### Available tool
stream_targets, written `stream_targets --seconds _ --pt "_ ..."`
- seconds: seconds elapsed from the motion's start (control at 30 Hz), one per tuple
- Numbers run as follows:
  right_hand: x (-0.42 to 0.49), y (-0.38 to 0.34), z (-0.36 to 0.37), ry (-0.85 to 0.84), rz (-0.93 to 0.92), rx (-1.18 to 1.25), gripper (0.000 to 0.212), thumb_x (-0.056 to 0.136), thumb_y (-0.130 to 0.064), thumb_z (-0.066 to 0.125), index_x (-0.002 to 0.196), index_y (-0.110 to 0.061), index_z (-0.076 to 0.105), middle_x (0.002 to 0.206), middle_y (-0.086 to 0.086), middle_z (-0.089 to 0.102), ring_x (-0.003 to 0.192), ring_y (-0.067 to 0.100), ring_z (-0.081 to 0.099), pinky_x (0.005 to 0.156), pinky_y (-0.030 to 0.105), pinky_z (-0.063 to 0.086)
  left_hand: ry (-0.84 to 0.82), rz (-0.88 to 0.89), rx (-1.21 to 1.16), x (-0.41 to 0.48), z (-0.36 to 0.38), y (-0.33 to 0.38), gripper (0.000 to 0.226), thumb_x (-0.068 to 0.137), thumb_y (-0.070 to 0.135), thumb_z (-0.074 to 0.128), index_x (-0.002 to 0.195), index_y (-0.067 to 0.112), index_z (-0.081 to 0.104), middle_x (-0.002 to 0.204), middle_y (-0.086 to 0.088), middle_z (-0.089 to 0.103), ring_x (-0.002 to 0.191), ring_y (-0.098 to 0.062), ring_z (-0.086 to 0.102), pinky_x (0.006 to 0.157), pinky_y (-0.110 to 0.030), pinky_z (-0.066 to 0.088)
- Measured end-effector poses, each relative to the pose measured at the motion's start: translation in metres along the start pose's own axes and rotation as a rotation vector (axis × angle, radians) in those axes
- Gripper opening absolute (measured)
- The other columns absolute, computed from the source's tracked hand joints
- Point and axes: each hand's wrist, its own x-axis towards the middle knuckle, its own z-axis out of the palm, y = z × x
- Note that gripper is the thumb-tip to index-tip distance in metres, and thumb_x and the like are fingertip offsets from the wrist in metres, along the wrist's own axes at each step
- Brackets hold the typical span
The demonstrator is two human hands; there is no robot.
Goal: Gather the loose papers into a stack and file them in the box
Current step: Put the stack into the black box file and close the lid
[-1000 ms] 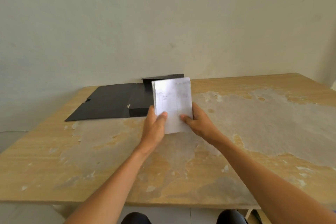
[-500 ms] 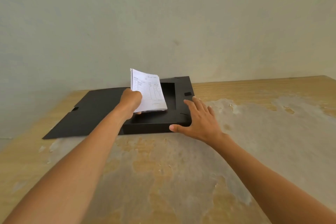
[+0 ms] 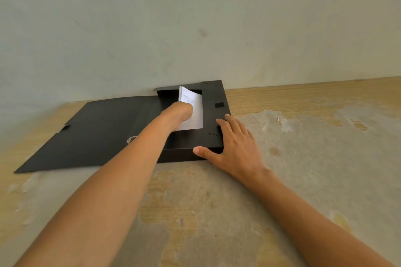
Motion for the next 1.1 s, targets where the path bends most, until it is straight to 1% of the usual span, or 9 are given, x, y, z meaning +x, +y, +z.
stream_targets --seconds 0.07,0.13,0.43,0.5,0.6,0.87,0.97,1.03,1.1 --pt "0.0 0.0 0.0 0.0 0.002 0.015 0.103 0.071 -0.082 0.04 0.149 -0.017 0.021 0.16 0.007 0.012 0.148 0.023 0.007 0.118 0.04 0.011 0.004 0.011 0.086 -0.003 0.006 0.006 0.048 0.094 0.008 0.042 0.142 0.009 0.037 0.118 -0.013 0.054 0.095 -0.024 0.056 0.076 -0.03 0.043" --pt "-0.001 0.001 0.0 -0.006 0.003 0.018 0.104 0.071 -0.082 0.039 0.15 -0.017 0.02 0.16 0.006 0.011 0.148 0.023 0.006 0.118 0.04 0.01 0.045 0.017 0.191 -0.005 0.013 0.009 0.045 0.096 0.008 0.04 0.141 0.004 0.037 0.133 -0.016 0.049 0.117 -0.028 0.05 0.088 -0.03 0.042" --pt "-0.001 0.002 0.003 0.006 -0.01 0.02 0.104 0.071 -0.082 0.04 0.149 -0.016 0.022 0.16 0.007 0.012 0.148 0.023 0.007 0.119 0.041 0.01 0.244 0.009 0.274 -0.004 0.027 0.002 0.05 0.086 0.02 0.053 0.132 0.003 0.044 0.135 -0.017 0.046 0.125 -0.034 0.04 0.1 -0.04 0.038" --pt "-0.001 0.002 0.003 0.008 -0.012 0.017 0.104 0.071 -0.082 0.04 0.149 -0.016 0.022 0.16 0.007 0.011 0.148 0.023 0.007 0.119 0.04 0.01 0.248 0.065 0.212 -0.002 0.027 -0.001 0.047 0.085 0.016 0.055 0.129 0.001 0.046 0.129 -0.016 0.052 0.117 -0.033 0.048 0.084 -0.034 0.047" --pt "-0.001 0.002 0.003 0.015 -0.017 0.021 0.103 0.071 -0.082 0.04 0.149 -0.016 0.023 0.16 0.008 0.012 0.148 0.024 0.008 0.118 0.04 0.01 0.219 0.135 0.113 -0.005 0.024 -0.001 0.052 0.086 0.006 0.054 0.135 0.0 0.038 0.119 -0.015 0.057 0.098 -0.027 0.059 0.054 -0.023 0.04" --pt "-0.002 0.002 0.003 0.032 -0.025 0.029 0.104 0.069 -0.083 0.037 0.147 -0.016 0.025 0.159 0.009 0.015 0.147 0.025 0.011 0.118 0.041 0.013 0.151 0.173 0.049 -0.013 0.002 -0.002 0.054 0.088 0.002 0.048 0.138 0.003 0.028 0.103 -0.011 0.049 0.071 -0.017 0.053 0.049 -0.024 0.041" --pt "-0.002 0.002 0.003 0.051 -0.038 -0.004 0.104 0.067 -0.085 0.031 0.147 -0.017 0.027 0.159 0.012 0.013 0.147 0.027 0.013 0.118 0.045 0.017 0.23 0.259 0.008 -0.026 -0.021 -0.018 0.054 0.086 0.002 0.046 0.138 0.004 0.03 0.105 -0.009 0.049 0.081 -0.019 0.053 0.06 -0.028 0.045" --pt "-0.004 0.003 0.003 0.073 -0.061 -0.056 0.104 0.066 -0.088 0.026 0.145 -0.02 0.03 0.159 0.013 0.014 0.146 0.028 0.014 0.116 0.049 0.021 0.349 0.284 0.055 -0.035 -0.042 -0.041 0.048 0.089 0.012 0.045 0.135 0.007 0.035 0.109 -0.009 0.056 0.094 -0.026 0.057 0.082 -0.039 0.047" --pt "-0.005 0.001 0.003 0.091 -0.086 -0.098 0.1 0.067 -0.088 0.026 0.142 -0.021 0.034 0.157 0.013 0.018 0.145 0.029 0.019 0.113 0.051 0.026 0.462 0.236 0.177 -0.04 -0.062 -0.072 0.041 0.093 0.026 0.044 0.13 0.01 0.041 0.11 -0.008 0.06 0.106 -0.03 0.055 0.098 -0.045 0.038"
